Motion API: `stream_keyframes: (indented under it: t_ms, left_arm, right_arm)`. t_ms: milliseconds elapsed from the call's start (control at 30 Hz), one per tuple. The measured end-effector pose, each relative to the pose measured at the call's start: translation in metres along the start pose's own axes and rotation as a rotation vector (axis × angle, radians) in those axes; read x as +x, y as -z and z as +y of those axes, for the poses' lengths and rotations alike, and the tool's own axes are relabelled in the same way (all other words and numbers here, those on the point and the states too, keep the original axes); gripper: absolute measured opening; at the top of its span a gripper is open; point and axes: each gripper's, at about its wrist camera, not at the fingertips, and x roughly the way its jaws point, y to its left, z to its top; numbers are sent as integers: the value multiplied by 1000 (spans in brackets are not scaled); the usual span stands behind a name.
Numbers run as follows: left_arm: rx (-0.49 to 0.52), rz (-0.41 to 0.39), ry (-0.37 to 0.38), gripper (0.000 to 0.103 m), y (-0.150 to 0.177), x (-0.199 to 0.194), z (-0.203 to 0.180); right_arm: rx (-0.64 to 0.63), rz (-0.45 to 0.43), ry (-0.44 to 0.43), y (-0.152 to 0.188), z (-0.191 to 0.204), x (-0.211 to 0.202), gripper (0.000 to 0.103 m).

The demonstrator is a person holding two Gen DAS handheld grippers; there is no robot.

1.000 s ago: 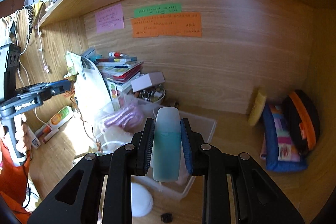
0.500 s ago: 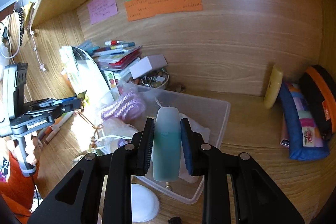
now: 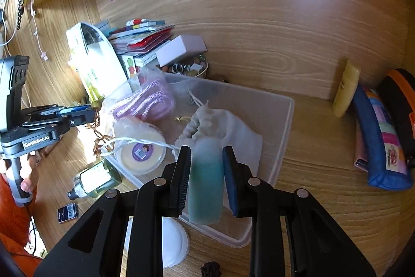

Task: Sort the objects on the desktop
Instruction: 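Carry the bell ornament and teal bottle into the clear box and open both tools, then grasp the green glass bottle with the left tool while the right tool reaches the black clip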

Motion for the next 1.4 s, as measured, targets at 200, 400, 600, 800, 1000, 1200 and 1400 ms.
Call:
stream_keyframes:
  t_ms: [200, 400, 600, 800, 1000, 1200, 1400]
  left_arm:
    - [-2, 12, -8, 18, 0, 4, -1]
    - [2, 16, -8, 18, 1, 2, -2]
    - [18, -7, -20, 33, 3, -8, -8]
    - [18, -47, -30, 60, 3, -23, -10]
    - [18, -80, -43, 75, 5, -40, -9]
    - [14, -60, -48, 79, 14, -45, -6]
    - [-8, 8, -31, 79, 30, -35, -5]
  right_arm:
    - [-16, 13, 12, 2, 2, 5, 23]
    - [-25, -8, 20, 2, 4, 0, 23]
    - [-50, -27, 47, 2, 9, -7, 39]
    - [-67, -121, 65, 4, 16, -40, 66]
    - [-52, -130, 84, 14, 15, -59, 79]
    - [-38, -98, 126, 31, 5, -66, 81]
    - [-16, -32, 137, 52, -3, -64, 81]
